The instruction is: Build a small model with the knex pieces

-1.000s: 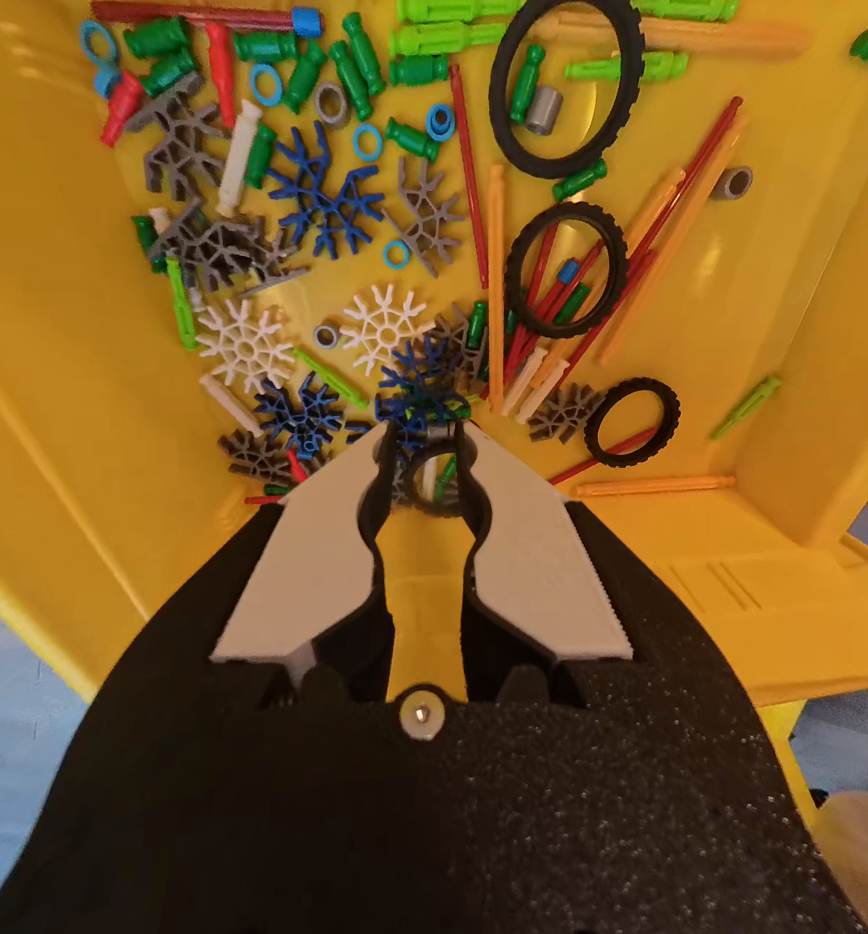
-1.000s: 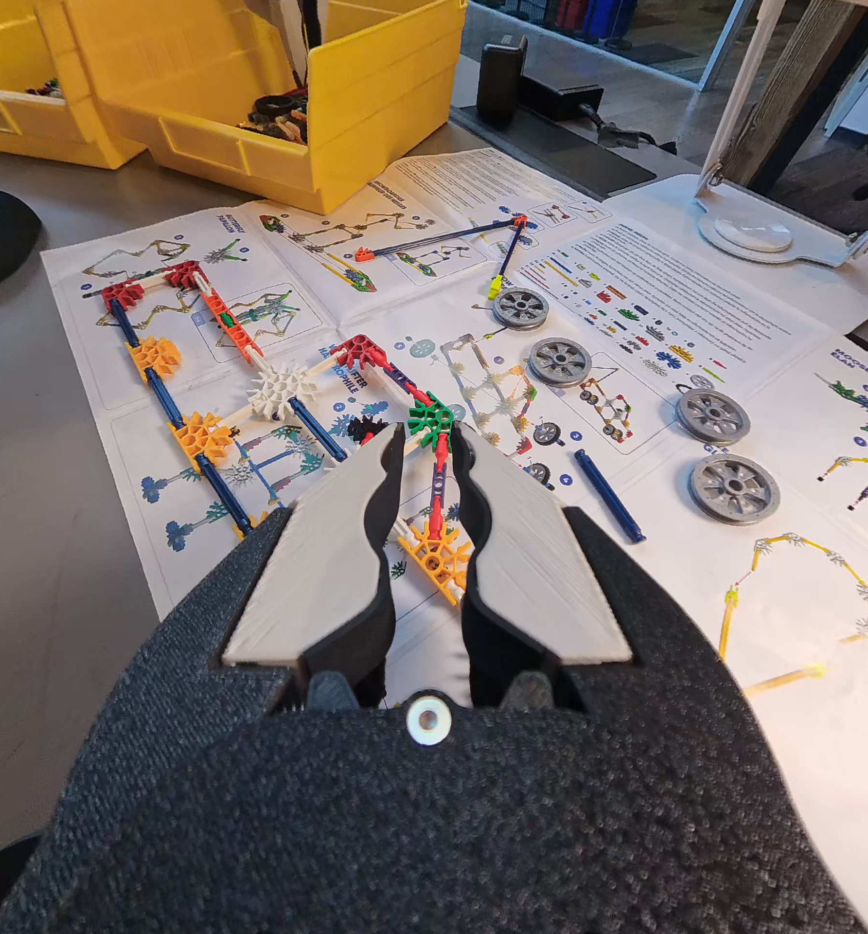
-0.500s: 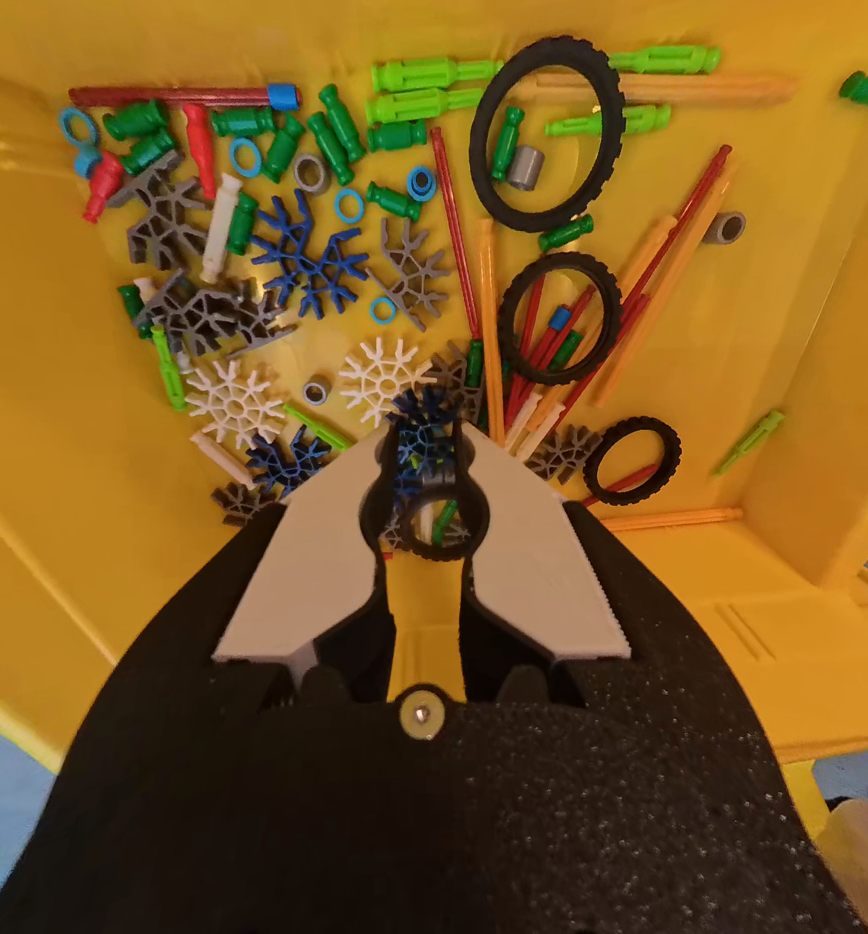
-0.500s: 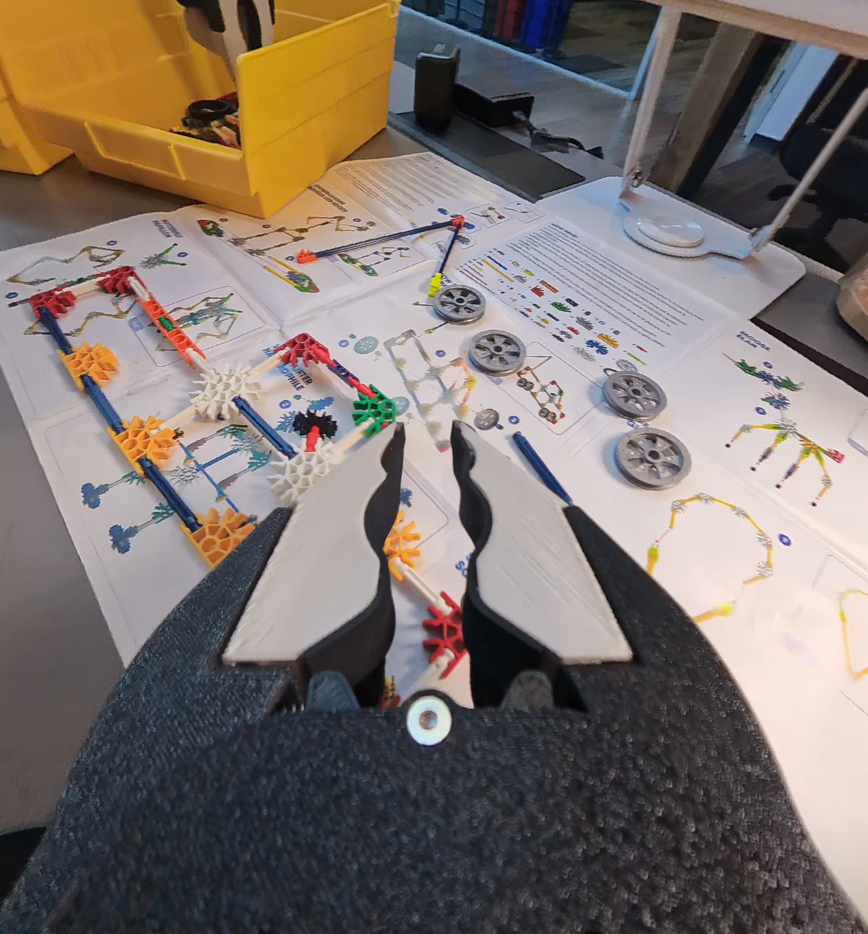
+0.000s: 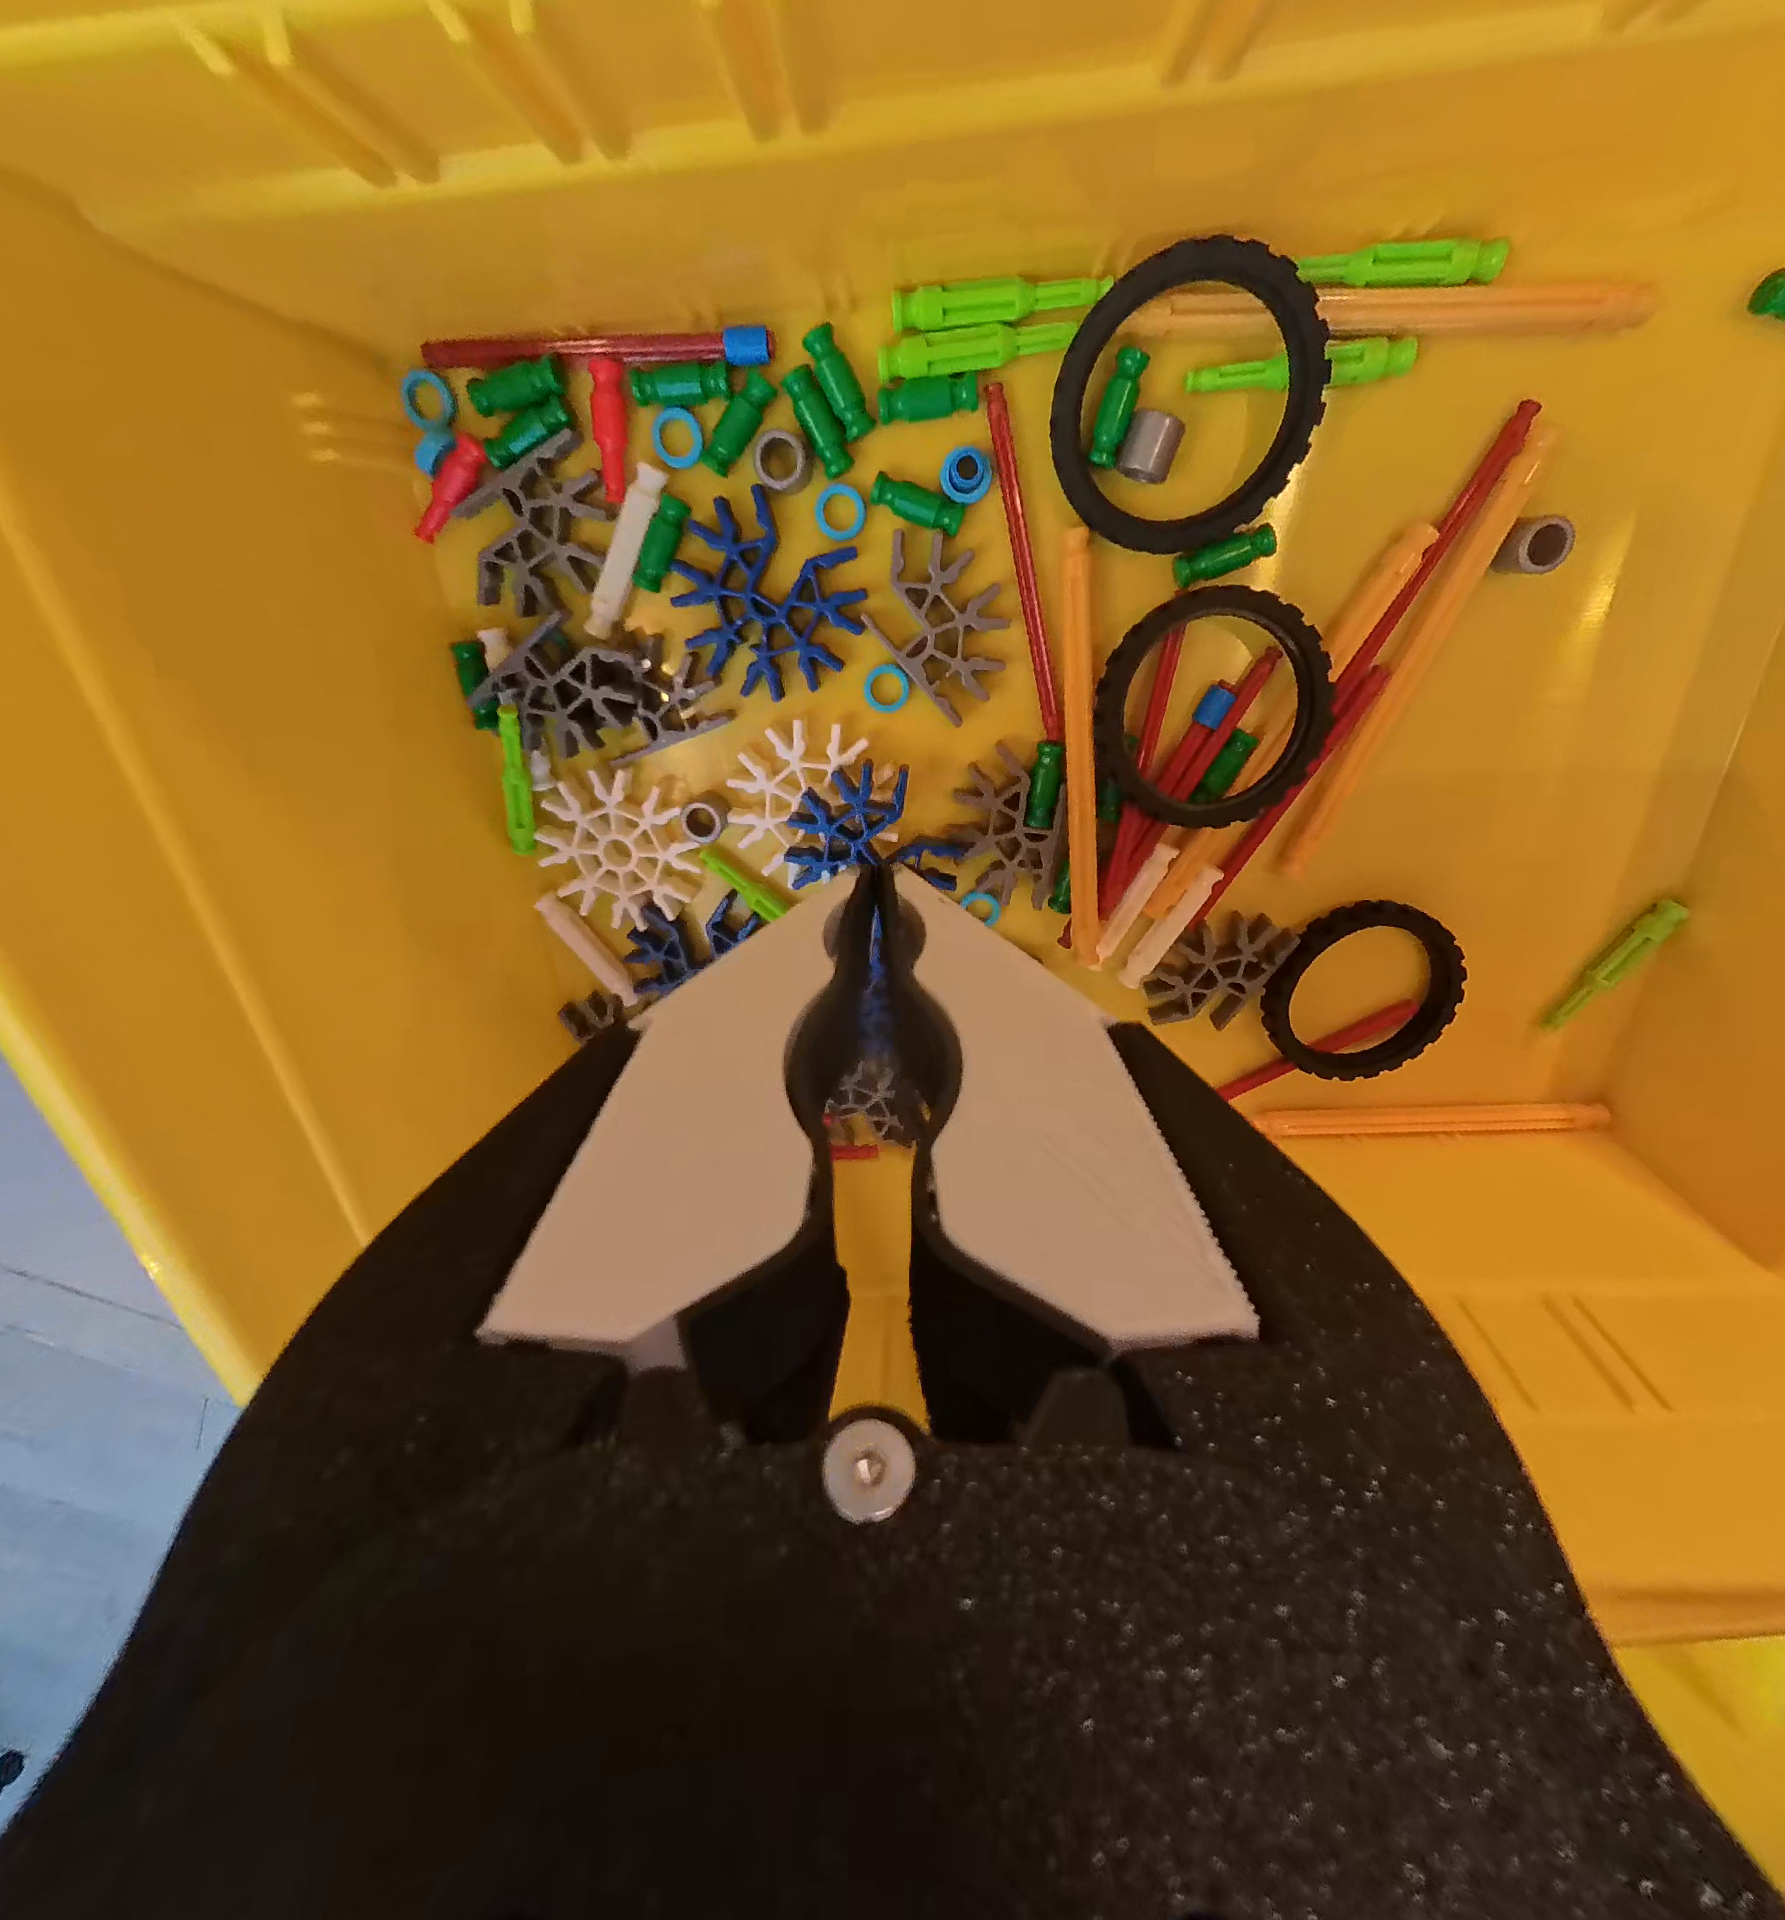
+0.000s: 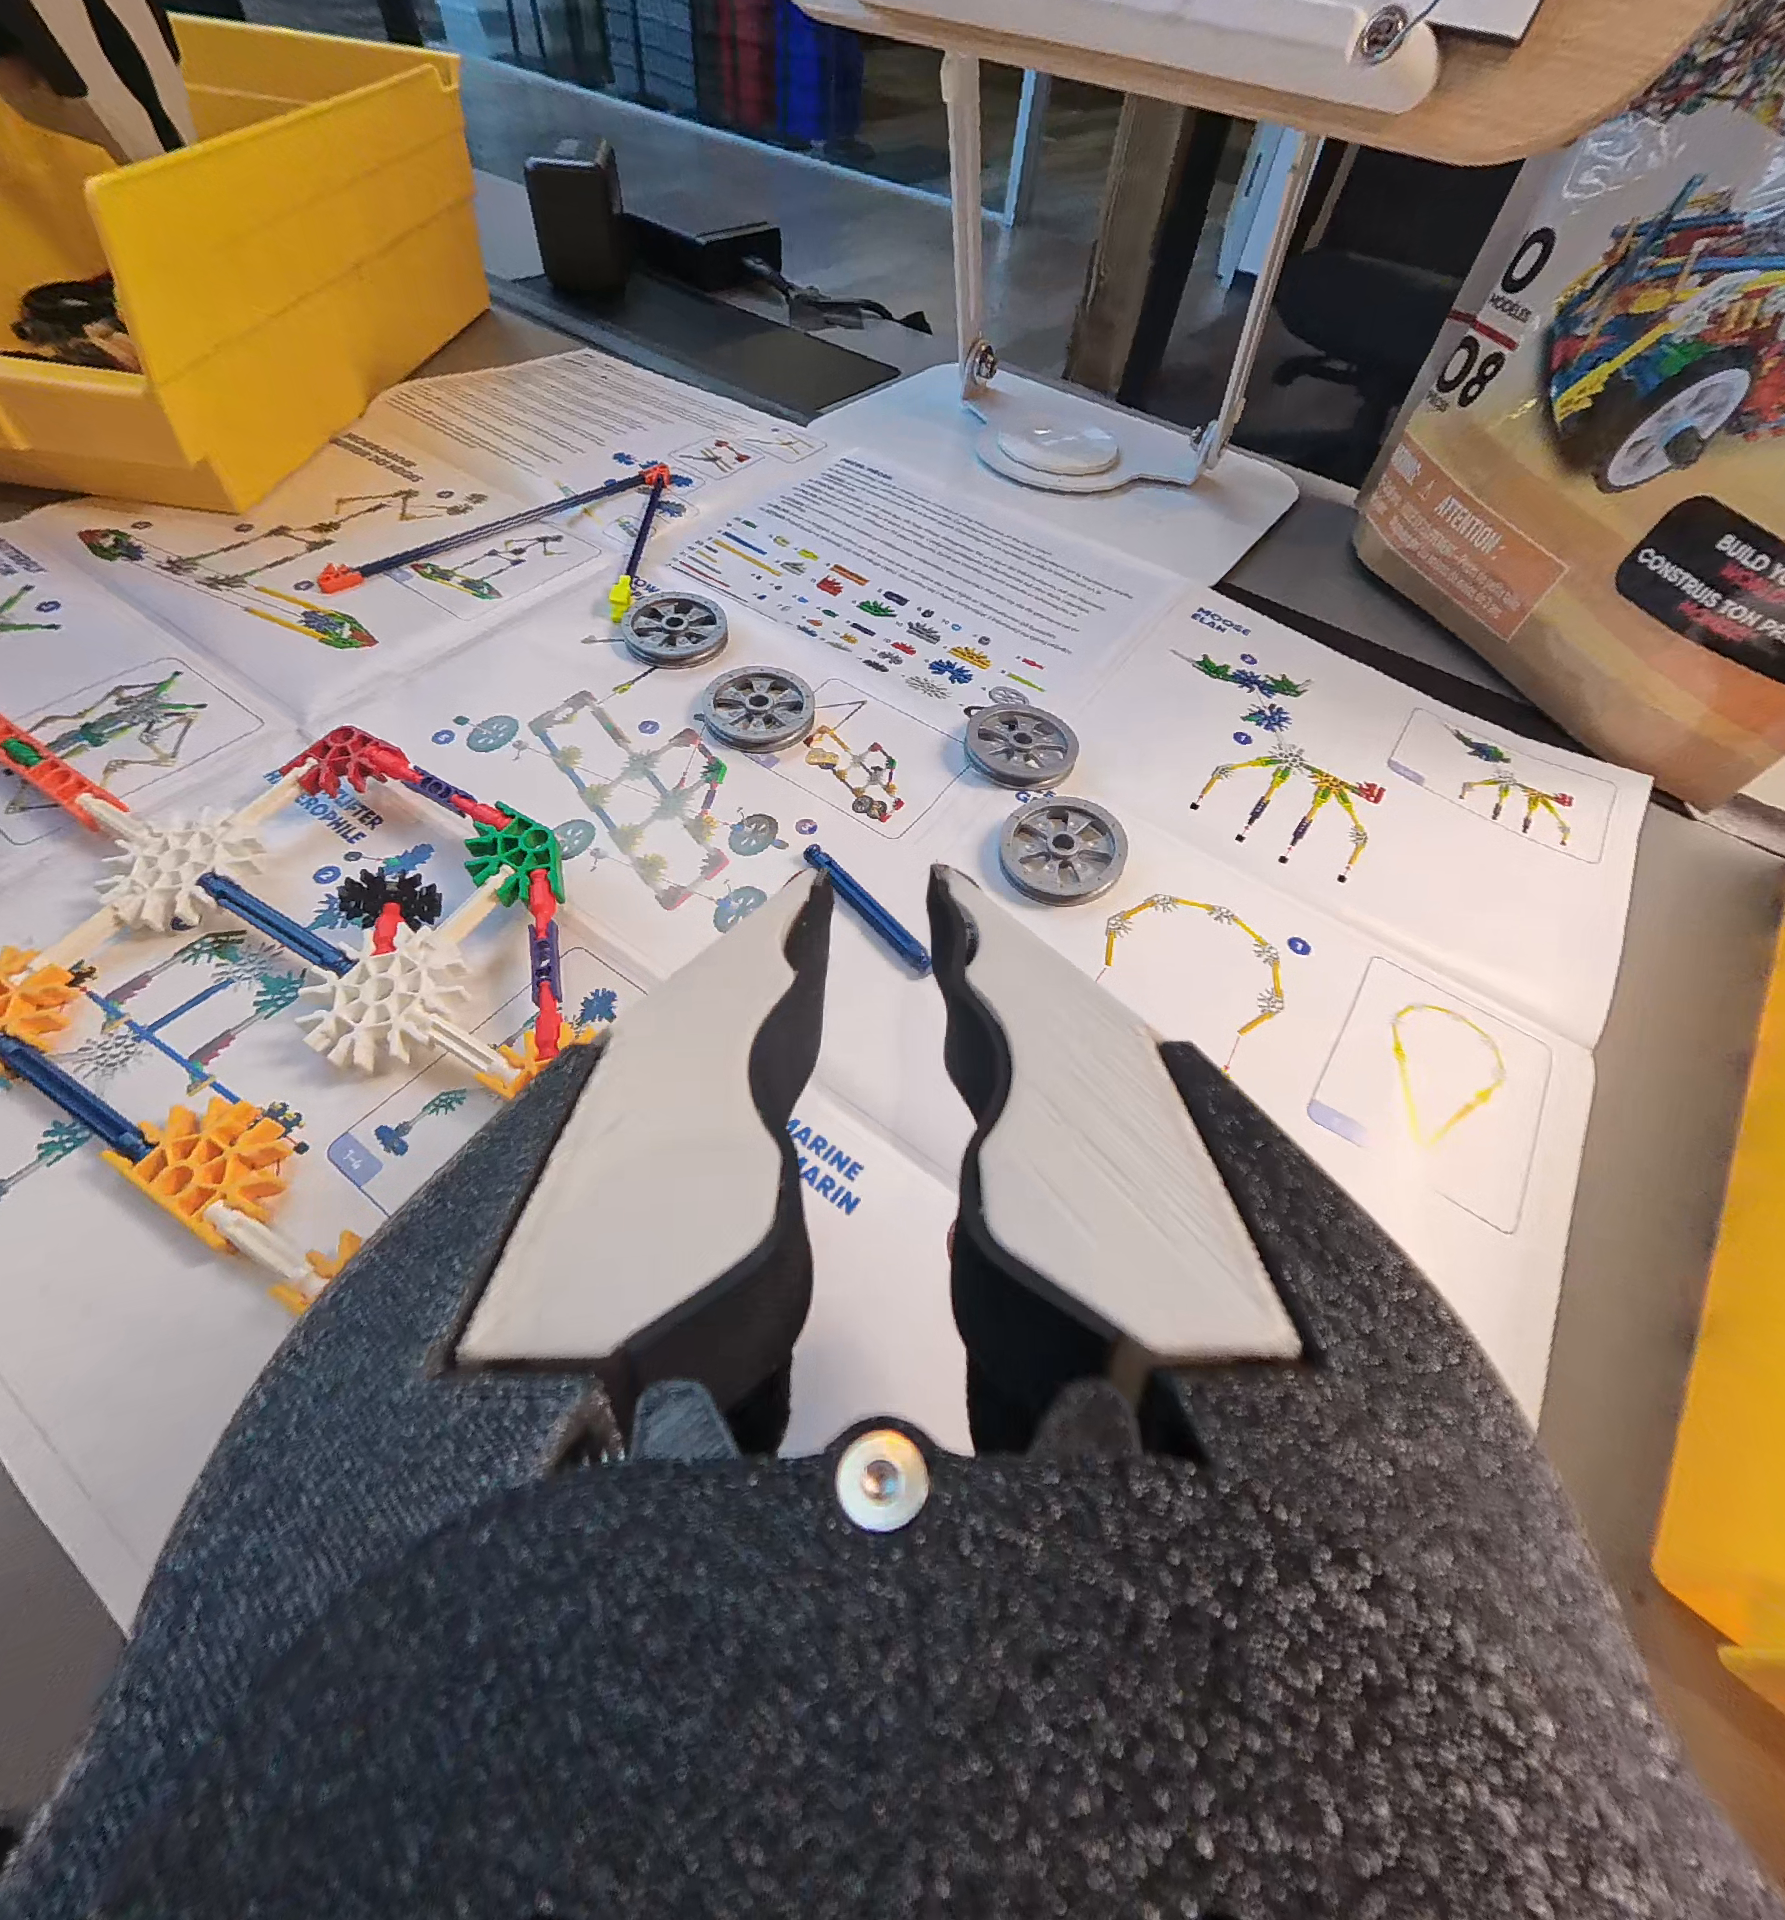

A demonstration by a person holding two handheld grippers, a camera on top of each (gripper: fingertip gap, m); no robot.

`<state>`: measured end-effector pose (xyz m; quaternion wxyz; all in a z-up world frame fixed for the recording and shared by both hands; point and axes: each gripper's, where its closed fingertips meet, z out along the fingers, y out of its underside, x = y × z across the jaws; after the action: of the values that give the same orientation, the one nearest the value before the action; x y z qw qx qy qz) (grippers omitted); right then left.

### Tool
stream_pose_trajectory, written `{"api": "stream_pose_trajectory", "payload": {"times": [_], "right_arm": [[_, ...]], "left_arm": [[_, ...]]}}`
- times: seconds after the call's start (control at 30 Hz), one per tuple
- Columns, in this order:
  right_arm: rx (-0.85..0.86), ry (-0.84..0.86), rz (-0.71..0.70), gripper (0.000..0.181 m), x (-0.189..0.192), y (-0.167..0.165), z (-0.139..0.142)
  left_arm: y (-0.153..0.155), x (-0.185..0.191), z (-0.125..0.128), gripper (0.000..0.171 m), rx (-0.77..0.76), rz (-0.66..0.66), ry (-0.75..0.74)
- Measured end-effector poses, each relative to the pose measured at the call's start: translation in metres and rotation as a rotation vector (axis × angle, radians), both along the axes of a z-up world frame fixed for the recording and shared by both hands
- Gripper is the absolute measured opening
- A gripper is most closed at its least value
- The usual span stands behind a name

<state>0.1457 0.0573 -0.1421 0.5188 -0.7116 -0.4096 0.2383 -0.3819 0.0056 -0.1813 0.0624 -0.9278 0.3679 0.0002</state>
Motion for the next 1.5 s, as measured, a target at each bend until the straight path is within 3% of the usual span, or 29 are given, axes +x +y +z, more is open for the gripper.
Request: {"api": "stream_pose_trajectory", "payload": {"times": [1.5], "right_arm": [[-0.016,-0.018,0.025,0.018,-0.005,-0.004,-0.007]], "left_arm": [[0.014,0.0,0.013,0.0,0.114,-0.007,0.039]]}}
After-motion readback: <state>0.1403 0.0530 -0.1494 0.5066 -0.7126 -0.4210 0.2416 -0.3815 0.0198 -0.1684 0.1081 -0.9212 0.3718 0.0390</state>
